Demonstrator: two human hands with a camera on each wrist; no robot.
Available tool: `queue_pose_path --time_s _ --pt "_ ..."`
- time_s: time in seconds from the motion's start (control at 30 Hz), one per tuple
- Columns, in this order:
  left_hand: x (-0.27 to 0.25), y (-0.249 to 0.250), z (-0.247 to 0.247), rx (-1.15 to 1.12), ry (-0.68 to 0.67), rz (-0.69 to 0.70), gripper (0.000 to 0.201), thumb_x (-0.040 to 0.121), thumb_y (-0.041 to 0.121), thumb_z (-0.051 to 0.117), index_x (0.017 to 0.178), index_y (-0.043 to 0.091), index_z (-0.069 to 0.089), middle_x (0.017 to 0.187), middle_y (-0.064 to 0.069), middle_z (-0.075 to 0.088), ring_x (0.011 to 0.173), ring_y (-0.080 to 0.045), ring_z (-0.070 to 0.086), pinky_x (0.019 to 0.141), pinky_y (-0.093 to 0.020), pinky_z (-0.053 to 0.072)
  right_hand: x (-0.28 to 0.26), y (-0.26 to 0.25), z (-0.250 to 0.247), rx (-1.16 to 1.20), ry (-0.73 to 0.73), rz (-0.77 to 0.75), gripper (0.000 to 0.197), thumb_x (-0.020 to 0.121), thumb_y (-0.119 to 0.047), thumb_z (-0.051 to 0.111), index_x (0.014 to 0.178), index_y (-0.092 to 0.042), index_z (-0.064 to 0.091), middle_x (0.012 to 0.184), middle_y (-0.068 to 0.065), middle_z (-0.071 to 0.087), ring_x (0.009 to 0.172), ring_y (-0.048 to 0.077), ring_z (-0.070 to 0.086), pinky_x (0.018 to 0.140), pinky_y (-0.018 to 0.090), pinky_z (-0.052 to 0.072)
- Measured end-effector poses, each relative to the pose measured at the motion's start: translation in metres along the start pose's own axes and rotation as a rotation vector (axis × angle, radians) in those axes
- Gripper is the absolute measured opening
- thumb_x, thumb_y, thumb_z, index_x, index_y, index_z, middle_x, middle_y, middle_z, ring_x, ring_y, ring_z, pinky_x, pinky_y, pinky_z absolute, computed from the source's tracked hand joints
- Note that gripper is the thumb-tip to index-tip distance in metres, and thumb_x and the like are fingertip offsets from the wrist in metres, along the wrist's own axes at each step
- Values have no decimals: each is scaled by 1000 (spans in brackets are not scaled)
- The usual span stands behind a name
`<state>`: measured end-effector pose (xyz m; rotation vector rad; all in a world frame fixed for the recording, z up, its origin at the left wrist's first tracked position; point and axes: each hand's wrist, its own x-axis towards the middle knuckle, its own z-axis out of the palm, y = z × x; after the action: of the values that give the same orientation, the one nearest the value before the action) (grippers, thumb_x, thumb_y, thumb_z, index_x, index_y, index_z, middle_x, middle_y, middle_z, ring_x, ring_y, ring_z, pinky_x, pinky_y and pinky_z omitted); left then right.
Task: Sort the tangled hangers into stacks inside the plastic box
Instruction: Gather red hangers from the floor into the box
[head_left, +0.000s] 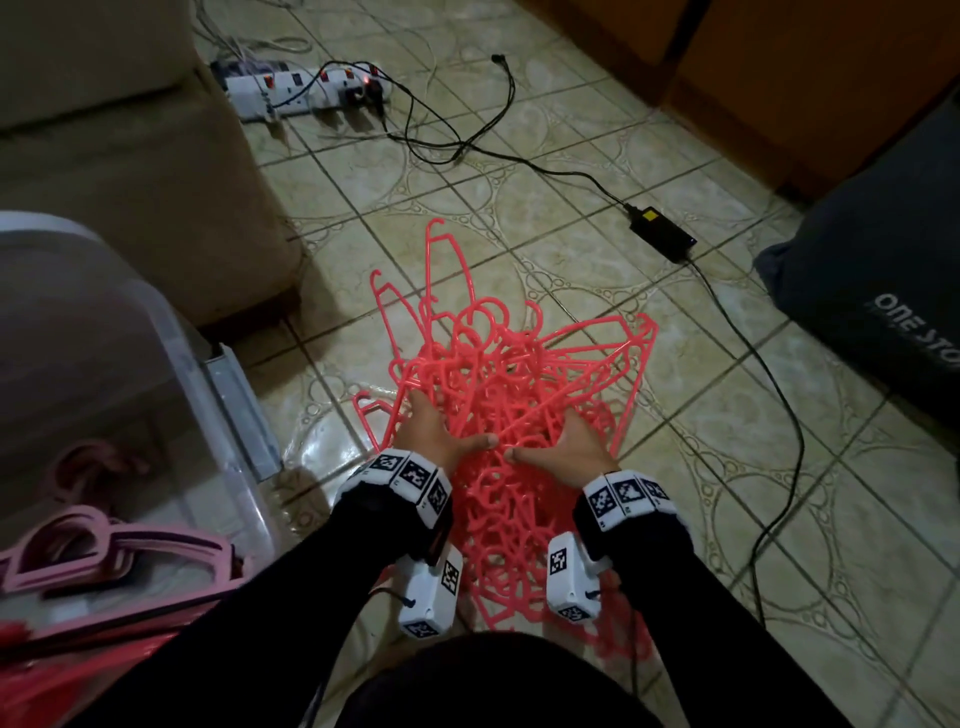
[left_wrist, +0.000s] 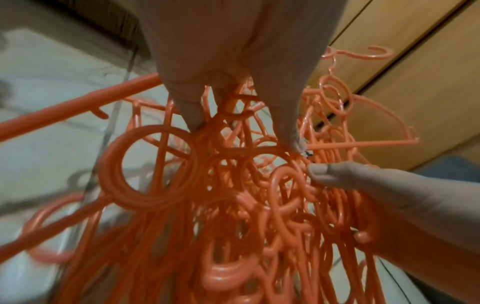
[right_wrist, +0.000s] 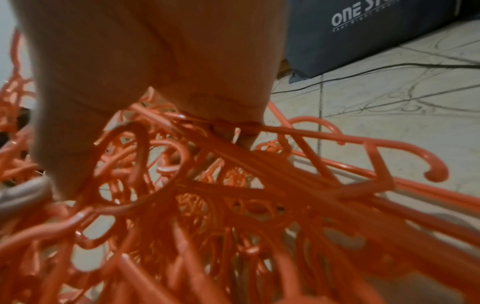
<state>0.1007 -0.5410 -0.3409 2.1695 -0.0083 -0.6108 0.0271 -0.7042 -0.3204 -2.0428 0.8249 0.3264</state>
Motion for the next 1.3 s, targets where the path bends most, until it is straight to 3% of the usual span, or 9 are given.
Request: queue_pose_path --time_s 0.2,0.33,0.53,0.77,0.93,1.03,1.1,1.2,1.3 --pt "-7 48 -29 94 4 93 135 60 53 82 148 3 -6 137 -20 50 123 -34 51 99 -44 45 -4 -29 -22 34 140 -137 58 60 -32 85 103 -18 49 86 -4 62 82 16 62 62 24 46" --pt "-14 84 -57 82 16 166 134 63 52 81 148 5 -11 144 -18 44 129 -34 46 103 -45 42 -13 -61 -48 -4 177 -210 62 61 -37 82 109 -10 53 98 7 65 93 25 63 83 42 52" --pt "-35 134 -111 56 64 292 134 65 52 79 148 4 -15 147 -15 40 129 -30 46 104 -44 42 -46 -121 -81 21 239 -359 69 63 -35 83 116 -9 48 109 7 64 101 24 62 90 44 50" --pt "-72 175 -189 -57 168 403 122 64 45 81 147 2 2 142 -12 46 125 -25 51 103 -42 43 -91 -204 -103 21 208 -549 67 66 -34 83 120 -12 50 109 1 65 99 17 64 83 31 55" --pt "-105 187 -247 -120 248 435 123 66 43 80 148 5 -3 142 -12 45 121 -24 53 101 -40 47 -133 -264 -105 36 150 -726 66 69 -30 82 125 -21 48 108 -7 66 97 7 64 87 29 52" --pt "-131 190 -282 -147 314 462 131 57 47 79 147 4 -6 143 -10 45 125 -25 50 103 -42 44 -160 -294 -103 38 135 -835 47 70 -27 81 107 -32 53 92 -15 65 77 -10 64 64 9 50" --pt "-147 187 -305 -140 373 480 127 63 42 80 146 2 -7 139 -9 48 123 -22 52 102 -40 45 -176 -314 -96 39 106 -886 40 72 -26 80 98 -32 51 86 -15 64 70 -16 61 55 4 46" --pt "-171 176 -340 -111 461 480 122 71 34 80 146 -1 -9 141 -8 46 125 -19 50 104 -38 44 -191 -341 -73 65 38 -937 57 69 -29 81 116 -20 51 100 -8 67 86 -2 65 74 18 54" --pt "-197 154 -370 -89 542 428 124 72 37 79 145 0 -13 143 -9 45 125 -21 50 103 -40 44 -203 -364 -40 101 -21 -1001 64 68 -26 82 122 -11 49 102 -4 68 88 4 66 72 16 55"
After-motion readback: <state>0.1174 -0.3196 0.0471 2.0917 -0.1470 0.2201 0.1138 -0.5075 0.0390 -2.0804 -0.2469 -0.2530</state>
